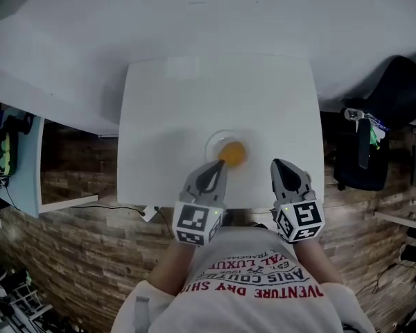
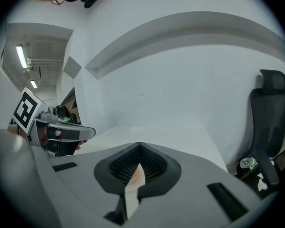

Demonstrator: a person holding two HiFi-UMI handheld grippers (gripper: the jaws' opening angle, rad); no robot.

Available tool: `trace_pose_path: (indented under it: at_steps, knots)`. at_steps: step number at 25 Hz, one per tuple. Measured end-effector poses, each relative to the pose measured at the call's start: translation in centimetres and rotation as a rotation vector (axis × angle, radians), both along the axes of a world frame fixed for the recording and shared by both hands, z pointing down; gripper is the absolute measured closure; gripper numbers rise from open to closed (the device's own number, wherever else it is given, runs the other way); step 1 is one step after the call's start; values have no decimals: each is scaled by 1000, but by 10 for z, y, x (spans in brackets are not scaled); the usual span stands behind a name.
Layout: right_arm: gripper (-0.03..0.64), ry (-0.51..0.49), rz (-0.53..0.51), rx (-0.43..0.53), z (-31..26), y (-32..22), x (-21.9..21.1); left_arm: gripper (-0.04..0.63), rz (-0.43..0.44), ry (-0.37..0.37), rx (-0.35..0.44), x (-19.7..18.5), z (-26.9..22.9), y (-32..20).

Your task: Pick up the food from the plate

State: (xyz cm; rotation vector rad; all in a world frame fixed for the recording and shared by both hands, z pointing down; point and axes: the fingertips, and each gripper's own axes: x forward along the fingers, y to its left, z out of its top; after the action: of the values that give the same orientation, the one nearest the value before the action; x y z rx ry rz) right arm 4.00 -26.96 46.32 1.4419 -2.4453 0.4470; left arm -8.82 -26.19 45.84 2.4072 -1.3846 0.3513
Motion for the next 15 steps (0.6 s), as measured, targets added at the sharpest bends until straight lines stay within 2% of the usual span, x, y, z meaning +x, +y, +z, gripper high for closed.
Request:
trace_pose_path:
  at_steps: [4, 8, 15]
  knots:
    - [612, 13, 22, -18, 4, -22, -12, 588, 38, -5, -35, -13, 11, -22]
    - [612, 3, 48, -33, 9, -36, -16, 588, 67, -31, -34, -18, 15, -38]
    - [612, 13, 18, -99, 31, -45, -15, 588, 145, -40, -123, 1, 51, -35]
